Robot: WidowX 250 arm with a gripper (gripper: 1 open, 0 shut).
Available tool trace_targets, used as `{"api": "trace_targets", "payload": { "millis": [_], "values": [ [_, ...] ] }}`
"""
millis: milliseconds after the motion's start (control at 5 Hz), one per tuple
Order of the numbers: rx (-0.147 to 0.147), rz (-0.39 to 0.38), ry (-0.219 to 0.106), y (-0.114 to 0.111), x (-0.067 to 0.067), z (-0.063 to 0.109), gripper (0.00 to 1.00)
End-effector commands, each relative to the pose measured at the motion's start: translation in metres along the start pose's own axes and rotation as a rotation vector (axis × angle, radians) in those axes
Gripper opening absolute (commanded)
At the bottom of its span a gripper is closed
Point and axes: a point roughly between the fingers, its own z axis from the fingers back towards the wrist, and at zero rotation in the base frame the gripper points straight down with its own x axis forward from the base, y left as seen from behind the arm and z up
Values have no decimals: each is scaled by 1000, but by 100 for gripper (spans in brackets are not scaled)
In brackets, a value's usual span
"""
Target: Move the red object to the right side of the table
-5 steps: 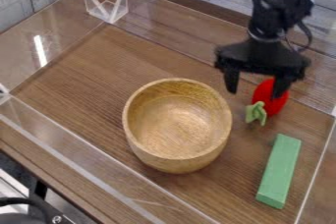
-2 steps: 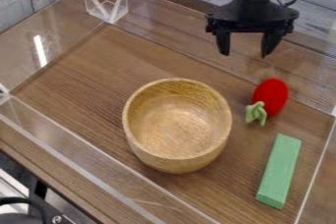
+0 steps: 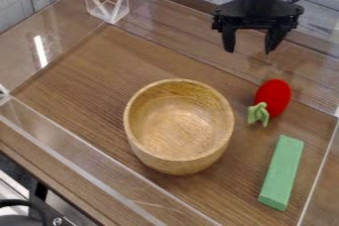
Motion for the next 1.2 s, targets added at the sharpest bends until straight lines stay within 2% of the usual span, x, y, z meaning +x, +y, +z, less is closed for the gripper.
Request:
{"api": "trace_targets", "payload": {
  "millis": [0,400,800,1000],
  "values": [
    [-22,13,-33,-15,7,17,100],
    [10,56,-12,-3,1,-9,100],
    [43,138,-8,0,-9,-38,100],
    [32,115,-9,11,-4,-43,100]
  ]
}}
